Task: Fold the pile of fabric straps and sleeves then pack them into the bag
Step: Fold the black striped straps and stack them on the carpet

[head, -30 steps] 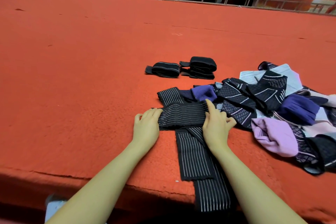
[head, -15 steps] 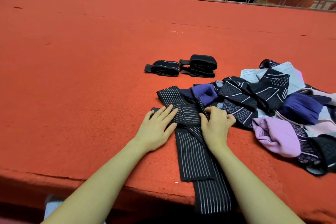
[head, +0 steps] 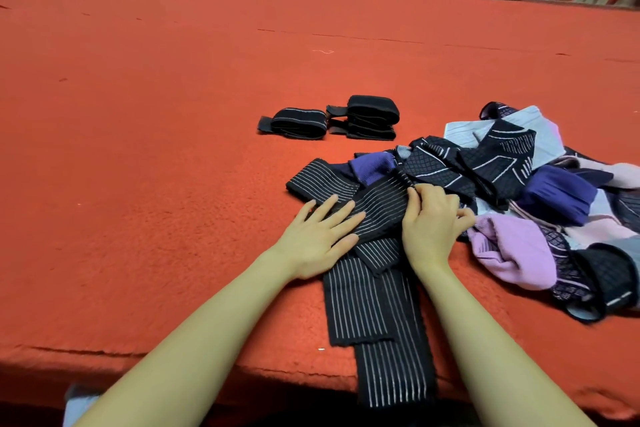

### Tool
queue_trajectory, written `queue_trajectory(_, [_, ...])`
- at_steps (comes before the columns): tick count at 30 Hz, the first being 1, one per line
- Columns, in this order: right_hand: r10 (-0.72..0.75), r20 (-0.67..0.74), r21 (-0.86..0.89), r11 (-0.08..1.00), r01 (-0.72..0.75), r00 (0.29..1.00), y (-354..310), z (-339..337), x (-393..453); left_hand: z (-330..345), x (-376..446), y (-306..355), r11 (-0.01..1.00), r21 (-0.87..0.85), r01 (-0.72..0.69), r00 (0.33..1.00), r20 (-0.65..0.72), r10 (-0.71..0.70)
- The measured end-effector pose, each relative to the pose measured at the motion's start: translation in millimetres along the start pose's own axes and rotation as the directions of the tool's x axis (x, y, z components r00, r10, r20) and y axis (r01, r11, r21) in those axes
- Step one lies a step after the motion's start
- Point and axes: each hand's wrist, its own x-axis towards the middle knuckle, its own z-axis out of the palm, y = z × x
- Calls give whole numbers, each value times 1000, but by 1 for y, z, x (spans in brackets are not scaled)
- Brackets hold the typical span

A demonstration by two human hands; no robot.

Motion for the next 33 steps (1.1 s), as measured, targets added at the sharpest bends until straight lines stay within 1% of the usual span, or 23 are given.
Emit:
queue_trajectory(3, [77, -5, -18, 997, -77, 997, 7, -7, 10, -4, 15, 11, 997, 46, -64, 998, 19, 64])
queue_trajectory(6, [170, 42, -25, 985, -169, 985, 16, -15, 17, -4, 30, 27, 993, 68, -96, 994, 63, 92])
queue_trajectory(9, [171, 182, -17, 985, -171, 968, 23, -18, 17, -2, 38, 33, 995, 48, -89, 988, 130, 82])
queue_trajectory(11, [168, 293, -1, 984, -176, 941, 23, -21, 15, -3, 39, 32, 996, 46, -82, 987, 143, 75])
queue_trajectory(13, [185, 341, 44, 976, -212, 922, 20, -24, 15, -3, 37, 32, 996, 51, -75, 988, 139, 67])
queue_trajectory(15, [148, 309, 95, 978, -185, 939, 17, -25, 14, -3, 35, 33, 997, 44, -70, 990, 125, 64])
queue_trajectory(17, [98, 222, 100, 987, -122, 970, 15, -25, 14, -2, 33, 34, 997, 20, -69, 994, 89, 67])
queue_trajectory(19, [111, 144, 81, 989, -124, 983, 12, -26, 18, -1, 32, 34, 997, -6, -76, 997, 21, 76])
queue_trajectory(20, [134, 129, 74, 987, -144, 983, 10, -27, 21, -1, 32, 34, 996, -22, -81, 997, -11, 81])
queue_trajectory(22, [177, 149, 58, 981, -187, 973, 9, -27, 25, -1, 34, 37, 996, -32, -84, 996, -32, 83])
queue_trajectory(25, [207, 211, 46, 974, -221, 955, 14, -27, 27, -1, 38, 44, 996, 32, -87, 996, -17, 87])
queue_trajectory(27, [225, 256, 81, 964, -252, 940, 17, -29, 26, 0, 43, 46, 993, 72, -93, 996, 3, 93])
queue_trajectory(30, [259, 332, 126, 941, -315, 907, 26, -32, 21, 3, 50, 47, 992, 74, -106, 994, 30, 104])
queue_trajectory(31, [254, 349, 127, 941, -314, 902, 30, -32, 19, 3, 52, 48, 991, 73, -110, 994, 29, 108])
queue_trajectory(33, [181, 317, 127, 965, -230, 931, 33, -29, 16, 1, 57, 48, 991, 52, -120, 992, 39, 118])
